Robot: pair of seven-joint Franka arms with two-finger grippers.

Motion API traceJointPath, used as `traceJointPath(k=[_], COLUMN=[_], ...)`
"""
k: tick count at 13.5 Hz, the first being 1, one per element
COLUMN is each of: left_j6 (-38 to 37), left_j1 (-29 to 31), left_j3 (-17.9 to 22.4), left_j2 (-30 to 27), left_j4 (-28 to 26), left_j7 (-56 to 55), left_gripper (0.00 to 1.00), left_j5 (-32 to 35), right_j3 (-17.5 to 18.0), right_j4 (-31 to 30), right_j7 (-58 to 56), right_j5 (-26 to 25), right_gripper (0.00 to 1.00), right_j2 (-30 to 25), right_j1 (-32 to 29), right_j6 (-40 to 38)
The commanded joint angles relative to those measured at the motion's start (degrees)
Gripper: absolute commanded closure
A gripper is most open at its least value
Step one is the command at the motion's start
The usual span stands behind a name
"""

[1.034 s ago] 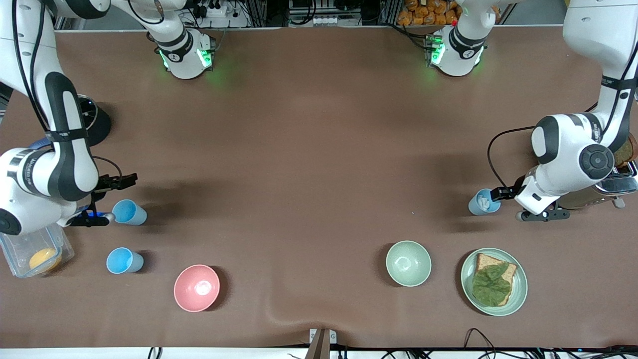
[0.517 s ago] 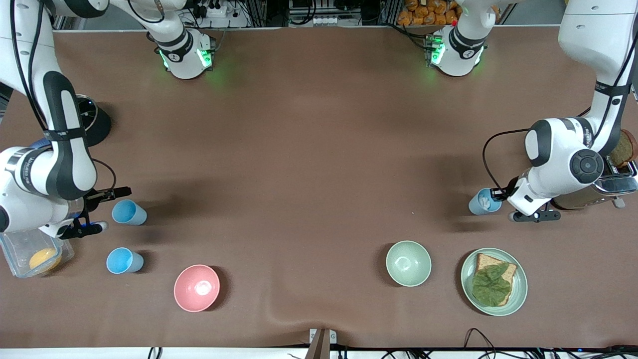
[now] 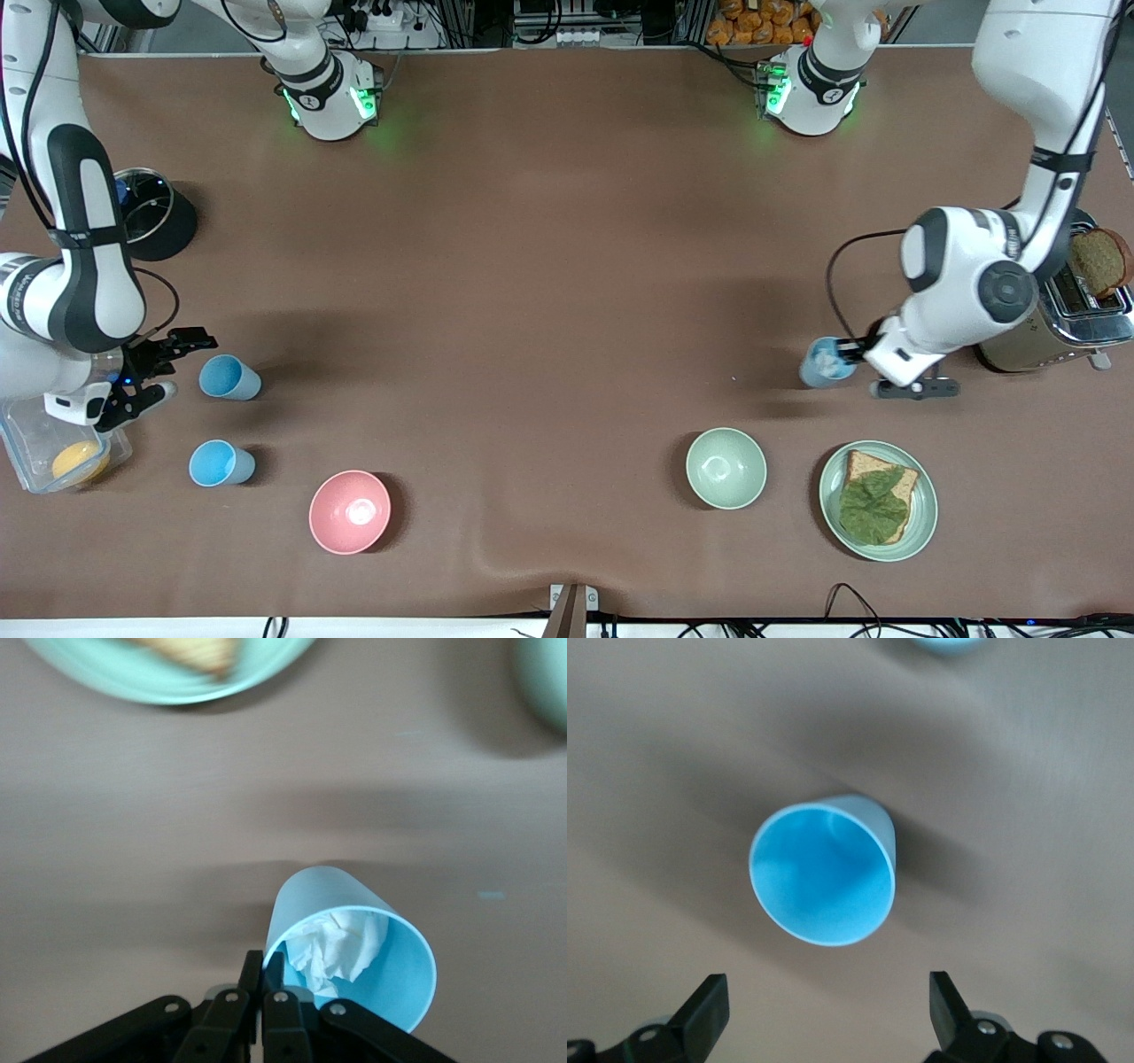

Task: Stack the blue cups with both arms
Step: 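Carry the tissue cup to the table center with the left gripper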

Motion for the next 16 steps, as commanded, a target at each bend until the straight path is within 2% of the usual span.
traceJointPath(k=[1,2,3,6,9,12,15,16], left_j6=[-1.1,-1.1,-1.1,-1.0,-1.0,-1.0,-1.1,-1.4], left_j1=[-0.4,-1.8,-4.8,-14.7,-22.2,-26.9,-28.5,-28.5], left_j3=[-7.9,-10.6,-11.3,-11.2,-10.8,-10.7,-10.7,-10.7], left_j2=[-0.9,-0.7,0.4,5.8,10.7,14.6,15.3,14.8], left_j4=[0.7,1.3,2.2,7.2,12.1,16.7,17.1,16.8], left_j7=[-8.7,-13.7,-17.9,-28.4,-38.6,-46.2,-49.7,-50.3], left_gripper=[1.00,1.00,1.00,1.00,1.00,1.00,1.00,0.65], left_j5=[-0.7,-0.6,-0.3,0.0,1.5,1.4,1.4,1.5], right_j3=[0.4,0.4,0.4,0.4,0.3,0.3,0.1,0.1], right_j4=[-3.1,-4.9,-7.5,-11.7,-11.9,-11.8,-11.8,-11.8], right_j7=[-8.5,-10.0,-12.2,-17.6,-21.4,-17.7,-4.8,-0.3], right_j5=[0.9,0.8,0.7,0.7,0.7,0.9,0.7,0.6], right_gripper=[0.00,0.00,0.00,0.00,0.00,0.00,0.00,0.00], right_j2=[-4.1,-4.9,-5.7,-7.0,-6.7,-5.3,-5.1,-4.9], right_j1=[1.7,2.0,2.4,2.7,2.6,1.6,2.3,2.5], right_j6=[3.6,6.4,10.2,17.3,18.5,18.1,17.8,17.3])
